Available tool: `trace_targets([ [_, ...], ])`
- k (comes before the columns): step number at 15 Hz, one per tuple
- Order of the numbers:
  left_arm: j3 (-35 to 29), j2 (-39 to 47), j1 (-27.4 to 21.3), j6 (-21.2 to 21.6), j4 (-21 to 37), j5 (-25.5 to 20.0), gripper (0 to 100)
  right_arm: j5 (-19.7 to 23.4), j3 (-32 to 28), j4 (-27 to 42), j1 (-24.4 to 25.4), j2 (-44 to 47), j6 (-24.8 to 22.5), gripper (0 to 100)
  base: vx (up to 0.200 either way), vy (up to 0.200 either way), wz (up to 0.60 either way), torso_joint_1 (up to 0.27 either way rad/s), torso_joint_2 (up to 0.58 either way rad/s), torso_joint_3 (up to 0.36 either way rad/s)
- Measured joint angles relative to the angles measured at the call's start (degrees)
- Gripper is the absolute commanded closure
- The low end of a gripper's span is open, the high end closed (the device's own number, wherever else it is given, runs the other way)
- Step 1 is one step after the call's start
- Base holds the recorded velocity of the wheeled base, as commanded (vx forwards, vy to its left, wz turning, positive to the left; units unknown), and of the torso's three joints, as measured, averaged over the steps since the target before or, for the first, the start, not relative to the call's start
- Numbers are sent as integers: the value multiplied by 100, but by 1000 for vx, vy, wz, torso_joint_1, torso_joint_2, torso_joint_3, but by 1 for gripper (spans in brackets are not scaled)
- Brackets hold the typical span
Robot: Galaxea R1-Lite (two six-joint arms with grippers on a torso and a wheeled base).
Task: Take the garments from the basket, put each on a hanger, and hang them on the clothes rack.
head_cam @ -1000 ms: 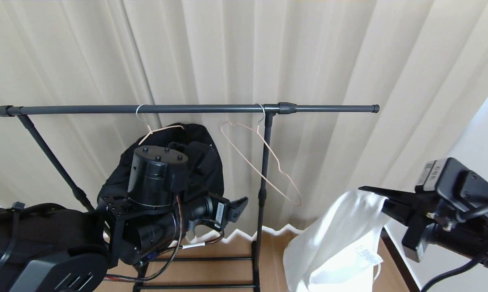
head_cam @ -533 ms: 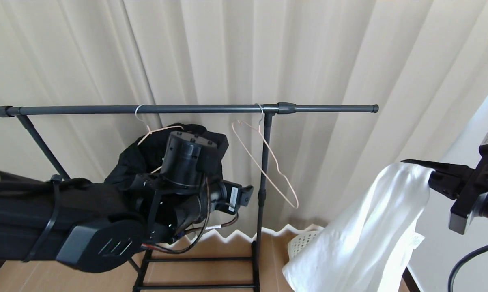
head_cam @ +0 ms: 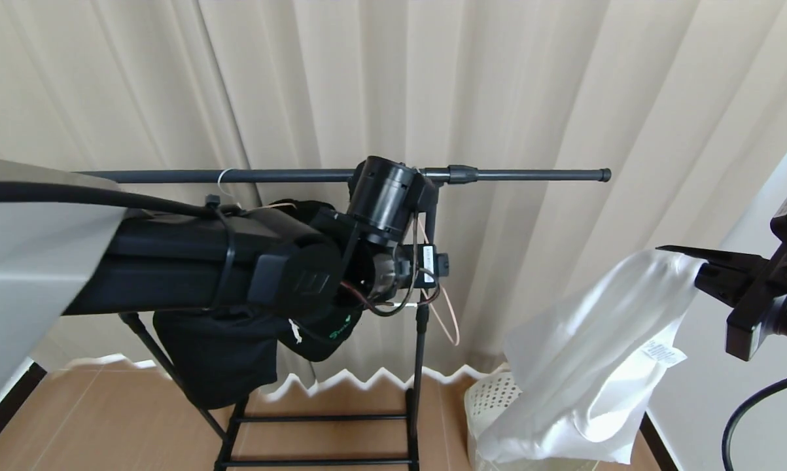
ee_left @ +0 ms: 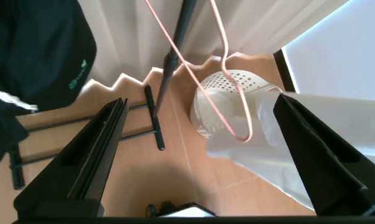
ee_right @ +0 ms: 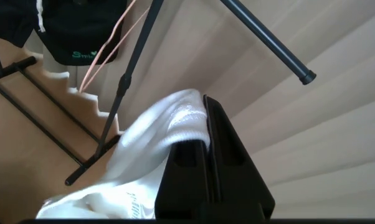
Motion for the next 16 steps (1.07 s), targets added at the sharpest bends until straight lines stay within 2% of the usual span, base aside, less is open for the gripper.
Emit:
trace_targets([
  [2, -755, 477, 27, -218, 440, 22, 0, 2, 0, 0, 0, -27, 0, 100, 0, 0, 0, 0, 0, 0],
  [6, -1712, 1122, 215, -268, 633, 30, 0, 4, 0, 0, 0, -74, 0, 100, 0, 0, 0, 0, 0, 0],
  [11, -2103, 1552, 385, -218, 638, -16, 0, 4, 24, 11, 4, -99, 2, 100, 0, 0, 0, 0, 0, 0],
  [16, -2486, 2029, 449, 351, 624, 28, 0, 2, 50, 11, 1, -104, 2, 100, 0, 0, 0, 0, 0, 0],
])
